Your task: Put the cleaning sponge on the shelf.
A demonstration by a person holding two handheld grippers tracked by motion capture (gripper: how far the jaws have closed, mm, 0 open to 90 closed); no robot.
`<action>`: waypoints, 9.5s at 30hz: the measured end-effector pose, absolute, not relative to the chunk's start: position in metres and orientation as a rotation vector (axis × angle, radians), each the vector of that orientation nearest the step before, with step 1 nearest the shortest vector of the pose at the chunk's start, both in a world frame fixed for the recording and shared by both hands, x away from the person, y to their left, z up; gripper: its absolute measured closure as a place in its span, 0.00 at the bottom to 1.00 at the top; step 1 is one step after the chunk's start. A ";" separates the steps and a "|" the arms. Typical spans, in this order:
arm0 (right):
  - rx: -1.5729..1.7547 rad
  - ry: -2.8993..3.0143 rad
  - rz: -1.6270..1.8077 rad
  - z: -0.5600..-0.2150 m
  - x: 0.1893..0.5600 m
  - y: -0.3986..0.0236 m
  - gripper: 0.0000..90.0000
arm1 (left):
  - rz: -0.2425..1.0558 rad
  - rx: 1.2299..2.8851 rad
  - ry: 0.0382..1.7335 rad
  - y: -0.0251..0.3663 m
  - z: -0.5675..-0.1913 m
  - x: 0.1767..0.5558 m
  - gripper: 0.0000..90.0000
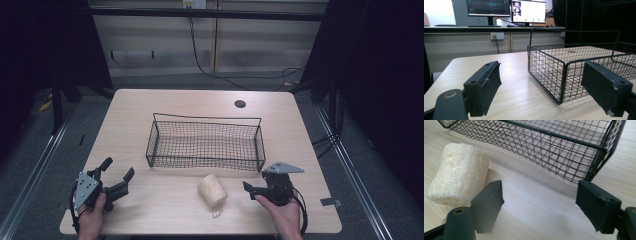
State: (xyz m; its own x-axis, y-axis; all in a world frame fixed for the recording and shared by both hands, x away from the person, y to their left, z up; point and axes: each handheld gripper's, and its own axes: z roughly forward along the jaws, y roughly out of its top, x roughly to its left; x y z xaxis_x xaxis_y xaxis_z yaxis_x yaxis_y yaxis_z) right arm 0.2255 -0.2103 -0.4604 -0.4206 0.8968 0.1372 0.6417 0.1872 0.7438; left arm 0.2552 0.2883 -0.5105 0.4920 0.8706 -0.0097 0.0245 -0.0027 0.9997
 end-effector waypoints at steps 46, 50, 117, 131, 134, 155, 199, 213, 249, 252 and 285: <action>1.548 2.427 1.143 -0.429 0.235 -0.205 0.33 | 0.813 1.421 0.838 0.288 -0.511 0.255 0.17; 1.534 2.448 1.126 -0.425 0.238 -0.201 0.30 | 0.814 1.423 0.838 0.289 -0.511 0.255 0.17; 1.411 2.941 0.625 -0.406 0.287 -0.111 0.35 | 0.814 1.422 0.835 0.288 -0.511 0.255 0.17; 1.434 2.991 0.553 -0.416 0.295 -0.100 0.35 | 0.814 1.419 0.840 0.288 -0.511 0.254 0.17; 1.436 2.998 0.544 -0.420 0.296 -0.097 0.34 | 0.814 1.419 0.840 0.288 -0.511 0.254 0.17; 1.460 3.030 0.391 -0.440 0.305 -0.086 0.31 | 0.815 1.419 0.840 0.288 -0.511 0.254 0.17; 1.358 3.068 0.320 -0.437 0.303 -0.069 0.32 | 0.813 1.423 0.834 0.289 -0.511 0.255 0.17; 1.365 3.087 0.303 -0.424 0.301 -0.076 0.32 | 0.813 1.423 0.834 0.289 -0.511 0.255 0.17; 1.370 3.136 0.330 -0.382 0.307 -0.092 0.32 | 0.813 1.424 0.834 0.289 -0.511 0.255 0.17; 1.381 3.127 0.330 -0.378 0.308 -0.094 0.32 | 0.814 1.424 0.834 0.289 -0.511 0.255 0.17; 1.459 3.102 0.400 -0.339 0.341 -0.106 0.32 | 0.813 1.423 0.834 0.289 -0.511 0.255 0.17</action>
